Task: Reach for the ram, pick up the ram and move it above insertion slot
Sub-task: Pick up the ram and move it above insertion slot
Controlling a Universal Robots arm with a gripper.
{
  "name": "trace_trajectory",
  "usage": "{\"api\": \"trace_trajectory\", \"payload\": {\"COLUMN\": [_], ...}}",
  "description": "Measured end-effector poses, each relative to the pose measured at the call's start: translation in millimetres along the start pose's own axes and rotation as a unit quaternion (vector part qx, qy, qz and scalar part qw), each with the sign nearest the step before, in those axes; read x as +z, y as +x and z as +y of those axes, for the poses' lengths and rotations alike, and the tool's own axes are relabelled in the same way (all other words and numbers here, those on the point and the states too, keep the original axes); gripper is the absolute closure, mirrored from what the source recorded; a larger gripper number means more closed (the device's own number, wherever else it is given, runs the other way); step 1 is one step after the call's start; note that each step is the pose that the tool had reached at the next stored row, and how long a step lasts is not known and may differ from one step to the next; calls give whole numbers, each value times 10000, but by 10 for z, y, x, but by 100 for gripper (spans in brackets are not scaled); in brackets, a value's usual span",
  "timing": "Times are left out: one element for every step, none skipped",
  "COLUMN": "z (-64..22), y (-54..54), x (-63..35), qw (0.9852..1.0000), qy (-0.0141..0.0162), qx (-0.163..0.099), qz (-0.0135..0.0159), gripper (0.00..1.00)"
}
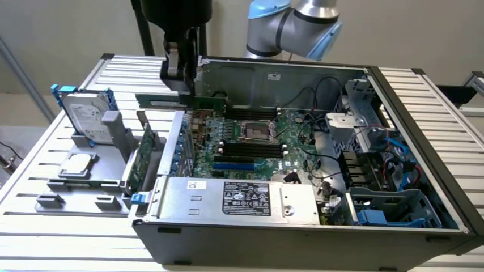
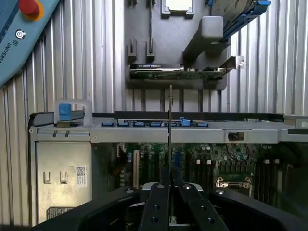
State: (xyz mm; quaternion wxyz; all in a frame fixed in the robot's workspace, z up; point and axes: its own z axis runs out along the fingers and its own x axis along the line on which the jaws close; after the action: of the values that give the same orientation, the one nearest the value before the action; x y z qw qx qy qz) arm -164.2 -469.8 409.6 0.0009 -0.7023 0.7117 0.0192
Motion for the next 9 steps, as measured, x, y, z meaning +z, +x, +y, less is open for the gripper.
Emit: {"api": "trace_trajectory", "payload": {"z": [-22,-40,-61,-84,-107,-136,-167,-199,-231], "y": [-30,-59,-87,-111,-128,-144,-155,-164,-172], "x": [1,1,1,2,4,6,8,10,13], "qw": [10000,10000,10000,10000,10000,10000,10000,10000,10000], "qy": [0,0,0,2,5,6,7,8,8], "qx": [0,1,1,0,0,0,0,0,0], "qz": [0,0,1,0,0,0,0,0,0], "gripper": [87,87,87,87,87,87,87,87,87]}}
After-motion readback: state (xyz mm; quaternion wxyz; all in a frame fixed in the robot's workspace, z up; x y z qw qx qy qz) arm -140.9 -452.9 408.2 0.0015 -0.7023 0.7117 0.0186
